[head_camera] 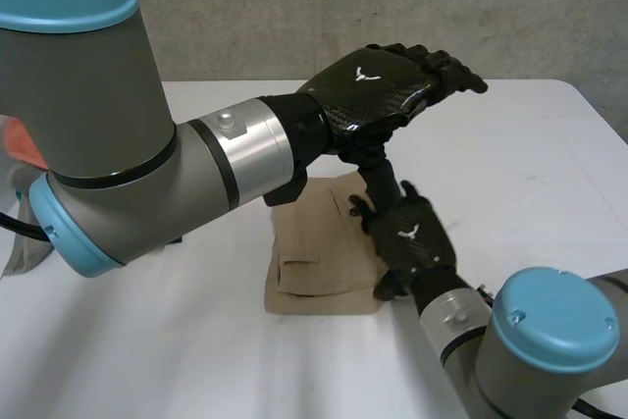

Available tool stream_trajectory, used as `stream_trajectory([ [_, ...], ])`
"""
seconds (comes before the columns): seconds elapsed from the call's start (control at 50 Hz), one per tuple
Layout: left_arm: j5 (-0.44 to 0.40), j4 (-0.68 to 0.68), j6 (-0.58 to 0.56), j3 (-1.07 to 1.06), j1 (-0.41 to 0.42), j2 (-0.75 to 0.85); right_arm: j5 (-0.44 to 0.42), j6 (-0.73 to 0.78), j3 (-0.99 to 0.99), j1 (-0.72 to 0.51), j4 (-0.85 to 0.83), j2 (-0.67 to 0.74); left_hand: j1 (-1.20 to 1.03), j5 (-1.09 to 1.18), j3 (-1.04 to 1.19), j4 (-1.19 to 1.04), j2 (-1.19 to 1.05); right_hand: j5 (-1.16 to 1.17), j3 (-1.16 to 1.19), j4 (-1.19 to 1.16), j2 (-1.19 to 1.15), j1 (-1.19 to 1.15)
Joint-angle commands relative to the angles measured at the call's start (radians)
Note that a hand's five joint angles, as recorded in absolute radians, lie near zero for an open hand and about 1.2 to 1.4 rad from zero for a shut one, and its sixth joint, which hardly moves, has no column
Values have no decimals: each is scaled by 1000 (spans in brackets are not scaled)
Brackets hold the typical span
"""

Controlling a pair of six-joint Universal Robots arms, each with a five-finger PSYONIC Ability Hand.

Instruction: Fold the laundry.

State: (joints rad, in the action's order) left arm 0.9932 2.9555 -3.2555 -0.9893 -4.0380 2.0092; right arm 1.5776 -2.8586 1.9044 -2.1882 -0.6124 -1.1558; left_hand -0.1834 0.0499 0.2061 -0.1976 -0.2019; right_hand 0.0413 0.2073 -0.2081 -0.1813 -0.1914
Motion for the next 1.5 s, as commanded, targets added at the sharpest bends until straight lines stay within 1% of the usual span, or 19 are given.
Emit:
stream_trajectory([
  [0.02,-5,0,8,-2,14,-9,90,-171,-34,50,69,-5,9,-50,-32,23,27,-41,-33,34,7,17],
  [0.24,-7,-4,10,-8,-1,-17,33,-355,-113,90,203,73,9,-50,-32,23,27,-41,-33,34,7,17],
  [0.38,-8,-4,17,-20,-9,-26,32,-395,-168,84,226,145,9,-50,-32,23,27,-41,-33,34,7,17],
  [0.44,-13,-3,17,-29,-13,-30,33,-392,-188,88,224,168,9,-50,-32,23,27,295,303,-303,-329,-319],
  [0.46,-15,-1,17,-32,-13,-30,29,-389,-194,90,223,172,9,-50,-32,23,27,514,523,-522,-549,-539],
  [0.48,-16,0,19,-37,-15,-33,32,-384,-208,91,220,182,9,-50,-32,23,27,973,981,-981,-1007,-997],
  [0.5,-18,0,19,-38,-16,-35,33,-383,-215,91,218,185,9,-50,-32,23,27,1178,1187,-1186,-1213,-1203],
  [0.52,-19,0,19,-38,-16,-35,33,-381,-223,93,218,189,9,-50,-32,23,27,1180,1189,-1188,-1215,-1205],
  [0.62,-24,0,22,-46,-27,-35,33,-383,-287,126,183,212,9,-50,-32,23,27,1180,1189,-1188,-1215,-1205],
  [0.76,-27,2,34,-49,-45,-52,62,-378,-508,182,161,330,9,-50,-32,23,27,1180,1189,-1188,-1215,-1205],
  [0.92,-30,5,63,-26,-68,-53,208,-363,-1020,346,321,583,9,-50,-32,23,27,1180,1189,-1188,-1215,-1205],
  [1.06,-28,5,89,0,-70,-47,219,-329,-1574,493,558,879,9,-50,-32,23,27,1180,1189,-1188,-1215,-1205],
  [1.12,-25,1,92,9,-67,-41,184,-289,-1758,556,600,990,9,-50,-32,23,27,1180,1189,-1188,-1215,-1205],
  [1.3,-25,-3,92,8,-45,-38,64,-285,-1731,711,500,1012,9,-50,-32,23,27,1180,1189,-1188,-1215,-1205],
  [1.4,-25,-4,91,8,-35,-35,-68,-286,-1728,746,499,1018,9,-50,-32,23,27,1180,1189,-1188,-1215,-1205],
  [1.42,-25,-4,91,8,-33,-35,-85,-286,-1726,748,499,1016,9,-50,-32,23,27,1154,1162,-1162,-1188,-1178],
  [1.44,-25,-4,91,8,-32,-35,-112,-286,-1726,749,497,1016,9,-50,-32,23,27,302,311,-310,-337,-326],
  [1.46,-27,-4,91,8,-32,-35,-119,-285,-1726,751,497,1015,9,-50,-32,23,27,-41,-33,34,7,17],
  [1.5,-25,-6,92,8,-32,-38,-119,-278,-1728,752,497,1010,9,-50,-32,23,27,-28,-20,21,-6,4],
])
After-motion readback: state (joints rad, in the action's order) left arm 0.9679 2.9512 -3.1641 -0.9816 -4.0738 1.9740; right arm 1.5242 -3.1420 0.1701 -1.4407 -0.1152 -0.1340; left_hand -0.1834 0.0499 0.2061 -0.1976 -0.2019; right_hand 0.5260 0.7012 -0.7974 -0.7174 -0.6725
